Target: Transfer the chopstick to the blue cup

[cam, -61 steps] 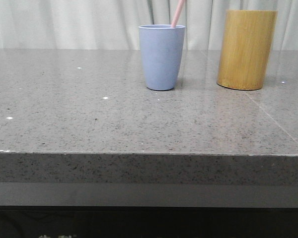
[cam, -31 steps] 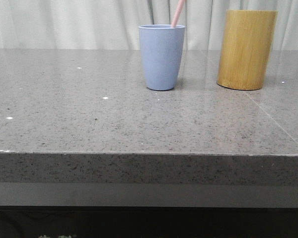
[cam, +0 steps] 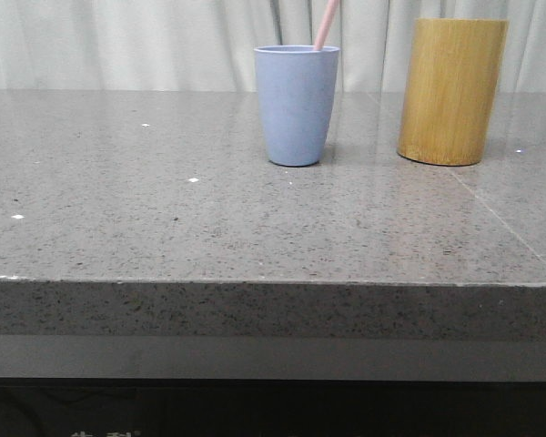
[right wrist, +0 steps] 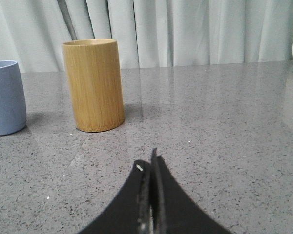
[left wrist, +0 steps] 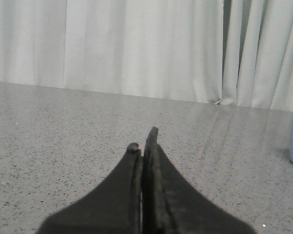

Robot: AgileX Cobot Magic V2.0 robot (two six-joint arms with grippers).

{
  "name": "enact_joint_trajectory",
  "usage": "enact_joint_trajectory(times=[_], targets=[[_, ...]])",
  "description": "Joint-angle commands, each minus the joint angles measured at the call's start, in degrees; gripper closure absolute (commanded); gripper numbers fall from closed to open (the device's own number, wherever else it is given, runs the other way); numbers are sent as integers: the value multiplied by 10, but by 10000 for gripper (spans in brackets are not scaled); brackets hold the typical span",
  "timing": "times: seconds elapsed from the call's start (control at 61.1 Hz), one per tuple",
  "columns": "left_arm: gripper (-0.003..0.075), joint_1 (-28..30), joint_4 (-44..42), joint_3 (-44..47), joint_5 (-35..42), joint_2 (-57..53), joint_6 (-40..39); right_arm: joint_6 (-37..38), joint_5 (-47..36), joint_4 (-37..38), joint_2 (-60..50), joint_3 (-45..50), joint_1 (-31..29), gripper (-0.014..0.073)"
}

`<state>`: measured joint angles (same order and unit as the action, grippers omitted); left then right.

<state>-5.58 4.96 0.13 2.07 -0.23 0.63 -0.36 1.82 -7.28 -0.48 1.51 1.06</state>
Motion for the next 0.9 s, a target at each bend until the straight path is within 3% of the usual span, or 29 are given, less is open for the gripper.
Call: enact_joint_trajectory(times=[0.0,0.884], targets=[[739,-4,0,8,44,-13,-6,-1,-50,15,-13,-2,-2,660],[739,-4,0,8,44,-13,-6,-1,-50,17,-13,-2,-22,660]])
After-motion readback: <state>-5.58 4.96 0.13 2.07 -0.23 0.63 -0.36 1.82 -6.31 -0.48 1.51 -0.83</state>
